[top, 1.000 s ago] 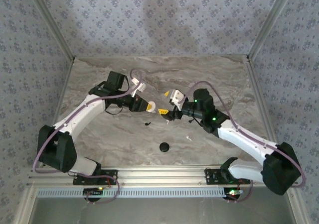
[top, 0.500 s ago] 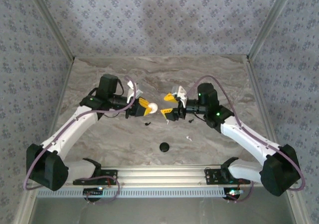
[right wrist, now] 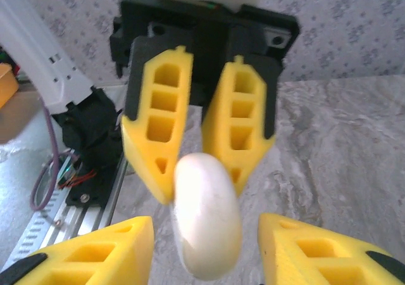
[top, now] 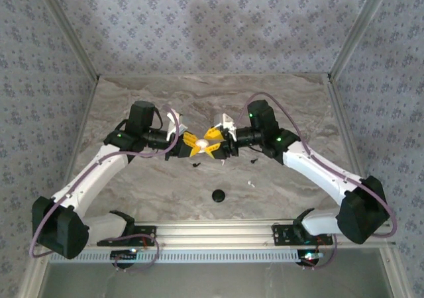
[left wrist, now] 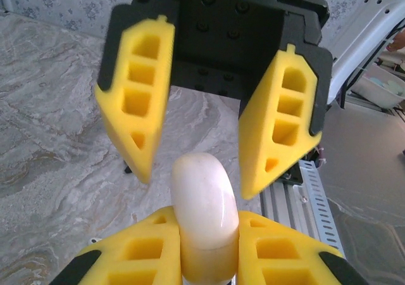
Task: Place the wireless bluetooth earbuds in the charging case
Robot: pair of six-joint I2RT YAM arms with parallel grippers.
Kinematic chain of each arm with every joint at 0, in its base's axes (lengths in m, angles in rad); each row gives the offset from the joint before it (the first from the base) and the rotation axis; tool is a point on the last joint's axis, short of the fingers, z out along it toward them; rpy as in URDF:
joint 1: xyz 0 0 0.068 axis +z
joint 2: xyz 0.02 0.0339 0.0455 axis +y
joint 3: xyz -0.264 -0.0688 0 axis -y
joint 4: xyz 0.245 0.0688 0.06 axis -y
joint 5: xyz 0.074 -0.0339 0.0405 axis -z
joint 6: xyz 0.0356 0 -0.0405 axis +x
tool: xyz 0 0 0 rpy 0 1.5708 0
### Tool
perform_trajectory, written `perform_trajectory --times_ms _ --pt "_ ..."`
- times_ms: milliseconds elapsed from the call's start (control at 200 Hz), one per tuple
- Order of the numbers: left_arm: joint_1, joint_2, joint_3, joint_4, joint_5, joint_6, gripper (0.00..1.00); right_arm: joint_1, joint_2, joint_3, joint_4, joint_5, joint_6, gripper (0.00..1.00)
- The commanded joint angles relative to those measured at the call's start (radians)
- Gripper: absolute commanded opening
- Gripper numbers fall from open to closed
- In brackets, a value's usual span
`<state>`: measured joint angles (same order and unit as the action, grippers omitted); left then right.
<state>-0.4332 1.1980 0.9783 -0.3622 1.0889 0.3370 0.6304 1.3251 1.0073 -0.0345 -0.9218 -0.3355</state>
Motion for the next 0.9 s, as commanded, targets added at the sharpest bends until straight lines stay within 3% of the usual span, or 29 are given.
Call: perform_trajectory --times_ms 0,135,345,425,510,565,710,894 --pt "-0.004 -0.028 0.008 0.006 0.043 0.047 0.08 0.01 0.023 0.062 -0.099 -0.06 -0.07 0.46" --pt "-0.004 -0.037 0.007 0.002 0.044 0.053 0.08 0.013 0.05 0.098 -0.128 -0.086 -0.074 0.39" --pt "-0.004 -0.046 0.009 -0.006 0.033 0.063 0.08 0.008 0.065 0.145 -0.232 -0.103 -0.123 0.17" --pt "-0.004 -0.049 0.005 -0.006 0.015 0.065 0.17 -0.006 0.044 0.138 -0.234 -0.09 -0.129 0.13" --pt "-0.004 -0.056 -0.003 -0.007 -0.011 0.08 0.37 -0.031 0.016 0.128 -0.223 -0.069 -0.129 0.12" --pt "-0.004 -0.062 -0.015 -0.01 -0.023 0.113 0.45 -0.035 0.003 0.135 -0.238 -0.029 -0.145 0.12" --pt "-0.003 -0.069 -0.043 0.01 -0.067 0.128 0.48 -0.028 -0.001 0.154 -0.306 0.053 -0.243 0.12" --pt "0.016 -0.07 -0.048 0.09 -0.092 0.084 0.47 -0.045 0.026 0.153 -0.289 0.034 -0.254 0.13"
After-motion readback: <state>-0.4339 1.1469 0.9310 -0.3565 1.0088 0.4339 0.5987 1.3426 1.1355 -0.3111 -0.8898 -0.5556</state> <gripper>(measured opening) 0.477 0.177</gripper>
